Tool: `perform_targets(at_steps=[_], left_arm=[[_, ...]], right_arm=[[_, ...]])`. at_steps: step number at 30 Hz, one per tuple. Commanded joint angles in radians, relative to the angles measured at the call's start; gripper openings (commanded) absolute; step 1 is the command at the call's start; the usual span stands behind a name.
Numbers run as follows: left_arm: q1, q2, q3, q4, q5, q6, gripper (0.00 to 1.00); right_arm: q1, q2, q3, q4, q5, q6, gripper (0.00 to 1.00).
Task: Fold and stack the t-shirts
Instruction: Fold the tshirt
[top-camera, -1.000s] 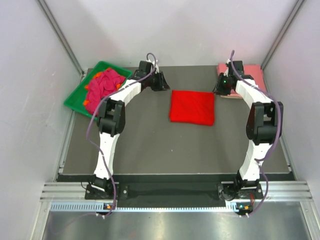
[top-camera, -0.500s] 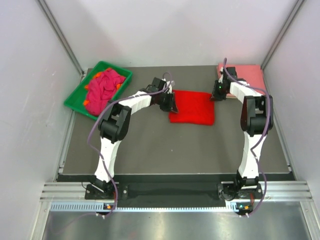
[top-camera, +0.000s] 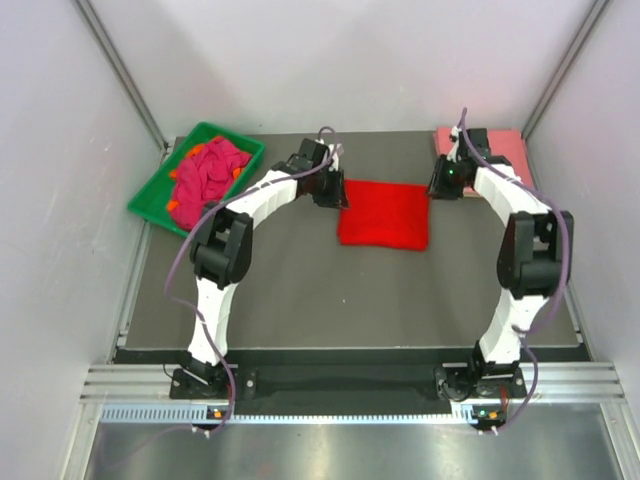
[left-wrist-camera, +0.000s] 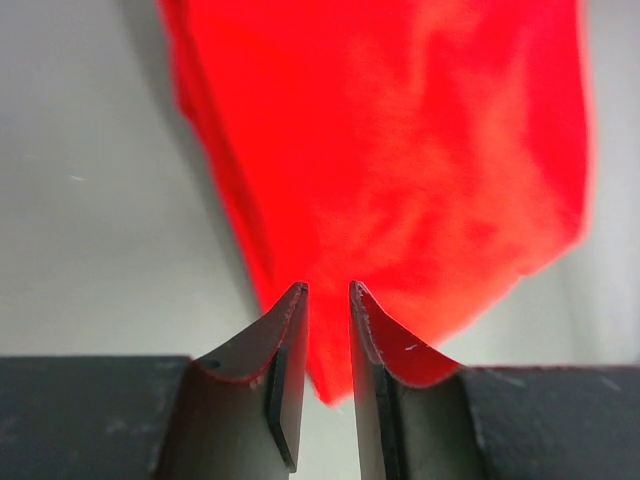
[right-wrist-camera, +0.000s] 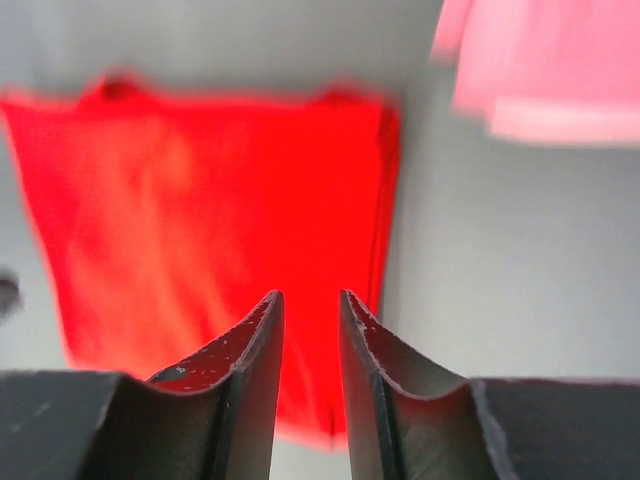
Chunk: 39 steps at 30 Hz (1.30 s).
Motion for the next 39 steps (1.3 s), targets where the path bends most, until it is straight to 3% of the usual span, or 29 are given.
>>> perform_targets(at_steps=[1, 6, 13, 27, 39], left_arm=[[-0.022, -0.121, -0.025, -0.013, 0.094, -0.025, 0.28], [-0.063, -0.192, -0.193, 0.036, 0.14, -0.054, 0.28], [-0.069, -0.196, -0.335, 0.048, 0.074, -0.031, 0.33], [-0.068, -0.113, -0.266, -0.053, -0.042, 0.015, 0.34], [-0.068, -0.078, -0.247, -0.034, -0.049, 0.037, 0.34]], right_arm=[[-0.006, -0.162, -0.148, -0.08, -0.068, -0.044, 0.29], [-0.011, -0.265, -0.386, -0.022, -0.091, -0.04, 0.24], [-0.011, -0.274, -0.486, 0.05, -0.15, -0.038, 0.24], [-0.011, -0.19, -0.47, 0.084, -0.132, -0.069, 0.24], [-0.011, -0.179, -0.501, 0.122, -0.175, -0.067, 0.19]])
